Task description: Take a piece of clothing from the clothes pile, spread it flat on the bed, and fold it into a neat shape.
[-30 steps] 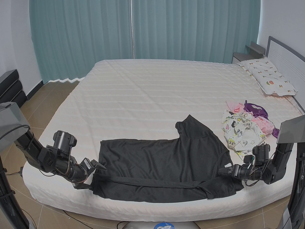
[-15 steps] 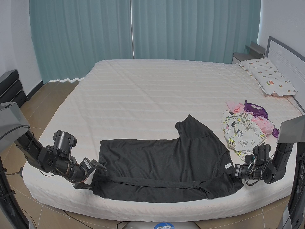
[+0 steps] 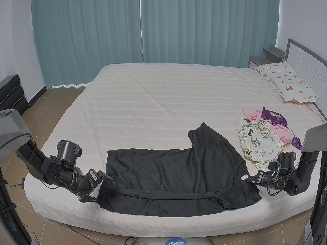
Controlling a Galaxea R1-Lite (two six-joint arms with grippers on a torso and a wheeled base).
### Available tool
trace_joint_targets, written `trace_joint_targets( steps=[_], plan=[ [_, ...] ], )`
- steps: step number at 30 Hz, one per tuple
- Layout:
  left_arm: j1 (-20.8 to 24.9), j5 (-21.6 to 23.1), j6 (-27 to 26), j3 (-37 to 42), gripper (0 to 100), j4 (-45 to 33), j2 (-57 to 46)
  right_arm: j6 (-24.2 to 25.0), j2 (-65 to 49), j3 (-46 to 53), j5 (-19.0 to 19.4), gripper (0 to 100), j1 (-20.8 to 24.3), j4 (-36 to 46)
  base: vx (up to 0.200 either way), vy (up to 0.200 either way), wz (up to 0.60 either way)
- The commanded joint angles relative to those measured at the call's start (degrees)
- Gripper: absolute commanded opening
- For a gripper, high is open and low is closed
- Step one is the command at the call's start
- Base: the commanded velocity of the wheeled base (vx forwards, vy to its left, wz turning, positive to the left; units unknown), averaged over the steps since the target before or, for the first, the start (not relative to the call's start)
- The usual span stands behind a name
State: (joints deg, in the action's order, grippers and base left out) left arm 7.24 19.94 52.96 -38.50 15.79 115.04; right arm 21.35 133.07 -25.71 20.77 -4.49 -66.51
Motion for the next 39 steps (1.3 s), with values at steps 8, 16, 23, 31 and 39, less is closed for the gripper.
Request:
trace_joint_targets(
  steps=[8, 16, 23, 31, 39],
  plan=[
    [-0.1, -0.1, 0.0, -0.4, 100, 0.0, 0.3, 1.2, 0.1, 0.7, 0.1, 100, -0.1, -0.4, 0.0, 0.0, 0.0],
    [0.5, -7.6, -0.4, -4.6, 100, 0.7, 0.1, 6.3, -0.1, 2.2, -0.4, 100, 0.7, -1.9, 0.0, 0.0, 0.0],
    [6.0, -13.7, -0.6, -5.7, 100, 1.3, 5.0, 12.6, 0.7, 6.0, -0.6, 100, 2.8, -8.7, 0.0, 0.0, 0.0],
    [8.1, -19.9, -0.6, -12.8, 100, 0.6, 10.3, 14.3, 0.9, 10.0, -0.3, 100, 3.1, -14.7, 0.0, 0.0, 0.0],
    [7.9, -18.7, 0.1, -19.7, 100, 0.6, 10.9, 14.4, 1.0, 11.1, 0.0, 100, 3.0, -15.8, 0.0, 0.0, 0.0]
  ],
)
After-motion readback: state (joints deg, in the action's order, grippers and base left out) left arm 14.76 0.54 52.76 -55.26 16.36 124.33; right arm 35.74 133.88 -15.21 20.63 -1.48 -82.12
